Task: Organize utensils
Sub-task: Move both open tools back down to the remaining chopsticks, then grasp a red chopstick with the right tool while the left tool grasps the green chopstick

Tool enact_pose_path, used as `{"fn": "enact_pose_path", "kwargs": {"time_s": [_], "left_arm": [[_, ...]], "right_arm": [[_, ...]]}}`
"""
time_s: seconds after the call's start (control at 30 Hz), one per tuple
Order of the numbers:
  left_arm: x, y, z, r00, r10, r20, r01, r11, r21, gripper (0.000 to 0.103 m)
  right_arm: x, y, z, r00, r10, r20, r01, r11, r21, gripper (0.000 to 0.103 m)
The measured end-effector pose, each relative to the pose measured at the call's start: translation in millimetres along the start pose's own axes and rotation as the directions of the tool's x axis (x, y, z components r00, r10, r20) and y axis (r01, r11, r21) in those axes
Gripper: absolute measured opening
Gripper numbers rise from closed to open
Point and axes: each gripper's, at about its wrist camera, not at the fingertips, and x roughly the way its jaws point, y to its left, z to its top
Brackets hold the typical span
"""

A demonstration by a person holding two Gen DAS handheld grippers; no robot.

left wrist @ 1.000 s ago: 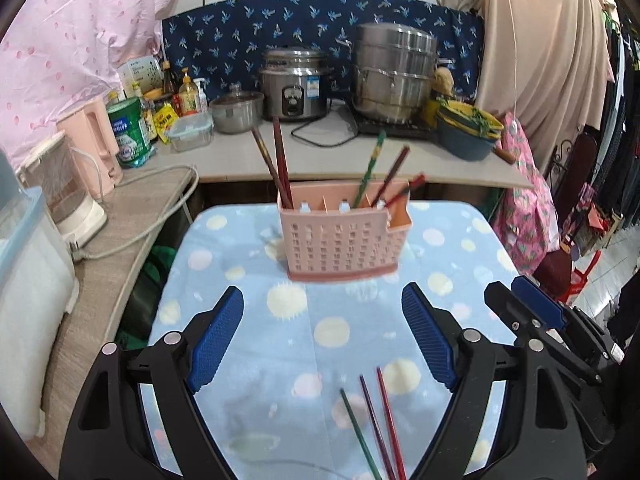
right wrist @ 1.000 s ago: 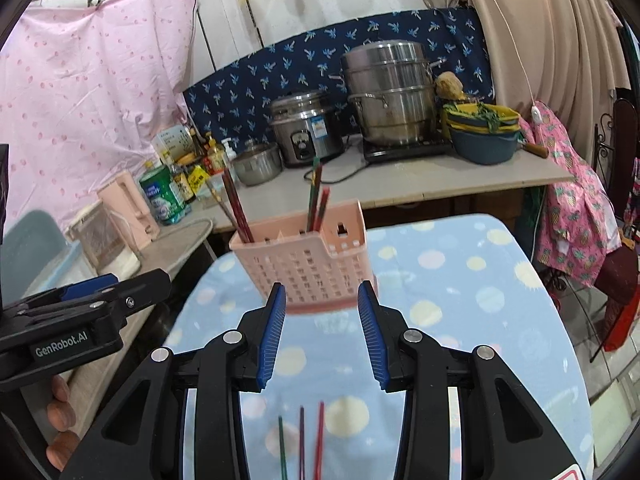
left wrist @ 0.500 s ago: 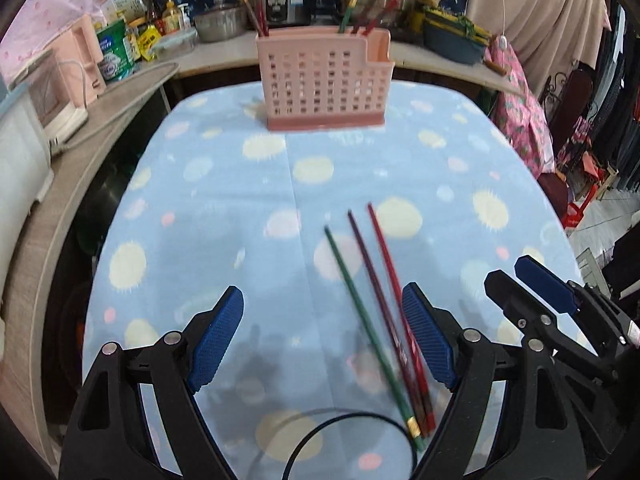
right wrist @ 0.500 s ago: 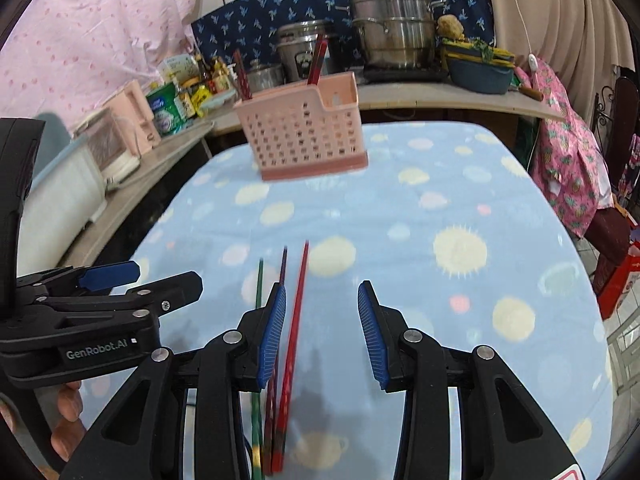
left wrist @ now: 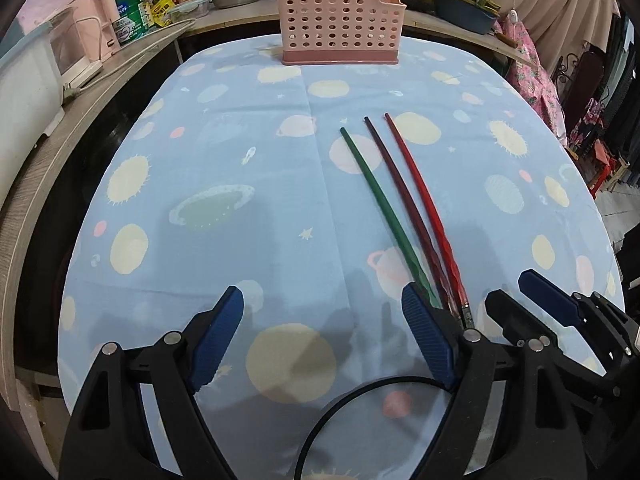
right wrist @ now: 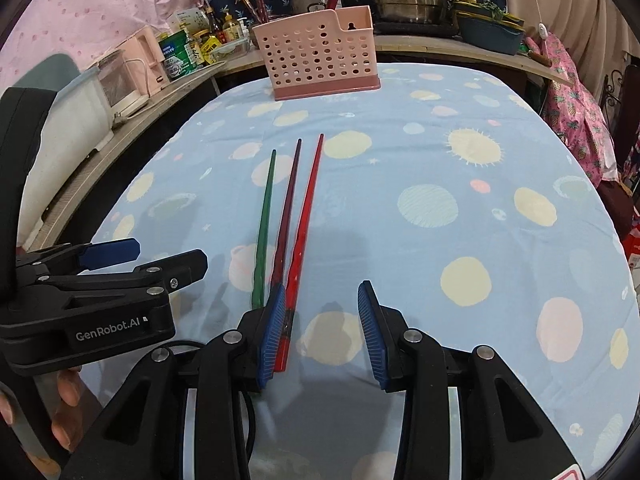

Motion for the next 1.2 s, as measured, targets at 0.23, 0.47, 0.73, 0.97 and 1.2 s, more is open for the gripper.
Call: {"fn": "enact_pose_path", "kwargs": {"time_s": [0.23, 0.47, 0.73, 0.97, 1.2], "left_arm": [[4.1, 2.0, -10.6, 1.000, -0.003, -0.008, 0.003, 1.000, -0.010, 0.077], [7.0, 3.4, -15.4, 1.000, -0.010, -0.018, 0.009, 1.000, -0.014, 0.077], [12.1, -0.3, -16.1, 0.999, -0.015, -0.029, 0.015, 1.000, -0.010, 0.077], [15.4, -9.7, -13.2, 0.999, -0.031, -0.035, 0.032, 0.999, 0.004, 0.077], [15.4, -25.6, -15.0, 0.997, -0.066, -0.046, 0.067, 0.997, 0.026, 0.077]], "right_arm": [[7.6, 5.7, -9.4, 1.000, 0.004, -0.024, -0.005, 1.000, -0.014, 0.037], [10.5, 8.2, -14.9, 1.000, -0.014, -0.020, 0.014, 0.999, -0.034, 0.034], [13.9, 12.2, -17.1, 0.997, -0.077, -0.002, 0.076, 0.992, -0.097, 0.028], [12.6, -5.0, -14.0, 0.996, -0.087, 0.008, 0.087, 0.995, -0.056, 0.008], [9.4, -32.2, -10.3, 0.996, -0.094, 0.000, 0.094, 0.996, 0.012, 0.007]]}}
